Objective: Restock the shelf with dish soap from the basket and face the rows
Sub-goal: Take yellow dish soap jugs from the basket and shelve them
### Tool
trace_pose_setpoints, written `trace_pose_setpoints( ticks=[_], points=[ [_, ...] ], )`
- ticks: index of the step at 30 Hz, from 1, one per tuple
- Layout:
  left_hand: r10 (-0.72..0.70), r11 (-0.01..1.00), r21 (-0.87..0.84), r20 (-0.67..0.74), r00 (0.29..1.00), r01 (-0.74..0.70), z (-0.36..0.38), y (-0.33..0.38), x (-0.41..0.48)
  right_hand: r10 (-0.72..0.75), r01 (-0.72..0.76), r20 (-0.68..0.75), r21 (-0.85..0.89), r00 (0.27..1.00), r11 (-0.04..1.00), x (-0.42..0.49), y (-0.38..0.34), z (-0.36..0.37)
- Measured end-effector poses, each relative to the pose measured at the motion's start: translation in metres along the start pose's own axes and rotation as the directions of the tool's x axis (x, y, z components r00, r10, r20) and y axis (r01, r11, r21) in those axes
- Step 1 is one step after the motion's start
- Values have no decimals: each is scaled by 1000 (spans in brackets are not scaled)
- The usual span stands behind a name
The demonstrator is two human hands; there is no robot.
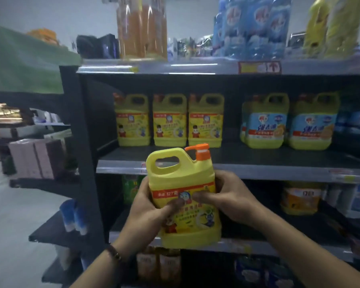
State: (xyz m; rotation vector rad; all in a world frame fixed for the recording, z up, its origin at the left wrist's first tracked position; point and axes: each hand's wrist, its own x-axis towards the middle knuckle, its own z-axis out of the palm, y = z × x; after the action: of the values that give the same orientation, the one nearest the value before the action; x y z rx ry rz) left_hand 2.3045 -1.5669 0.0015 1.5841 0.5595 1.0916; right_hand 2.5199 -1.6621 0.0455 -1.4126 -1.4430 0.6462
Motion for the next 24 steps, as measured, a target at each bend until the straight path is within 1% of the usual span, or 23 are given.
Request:
trace_pose_setpoints(
  ticks=[3, 6, 10, 12, 14, 16, 18, 20, 22, 24],
  points=[
    [1, 993, -117, -11, 1000, -2, -15, 31, 30, -14, 14, 73, -2, 997, 1000, 32, -25, -3],
    [4, 993, -122, -32, 999, -8, -33, 59, 63, -52, 54, 83, -17, 995, 998, 65, -40, 1],
    [36, 999, 43, -60, 998, -33, -63, 85, 107, -31, 29, 13, 82, 999, 996, 119, -56, 14],
    [36, 997, 78, -100, 994, -28, -75, 92, 127, -21, 23, -16, 117, 1000, 993, 147, -63, 23],
    [88, 990, 123, -158, 984, -68, -87, 99, 147, -32, 37, -35, 150, 999, 988, 175, -69, 34],
    [157, 976, 183, -193, 969, -122, -99, 103, 165, -54, 60, -50, 131, 997, 990, 203, -77, 44],
    [201, 968, 196, -243, 949, -155, -114, 97, 180, -99, 105, -63, 102, 993, 989, 229, -82, 52],
    [237, 960, 220, -300, 924, -175, -125, 87, 190, -145, 153, -67, 123, 987, 981, 253, -81, 62],
    [284, 931, 323, -340, 896, -172, -130, 75, 198, -162, 172, -87, 125, 983, 977, 273, -70, 77],
    [295, 892, 436, -368, 882, -117, -131, 62, 204, -161, 172, -103, 109, 982, 979, 288, -54, 92]
  ],
)
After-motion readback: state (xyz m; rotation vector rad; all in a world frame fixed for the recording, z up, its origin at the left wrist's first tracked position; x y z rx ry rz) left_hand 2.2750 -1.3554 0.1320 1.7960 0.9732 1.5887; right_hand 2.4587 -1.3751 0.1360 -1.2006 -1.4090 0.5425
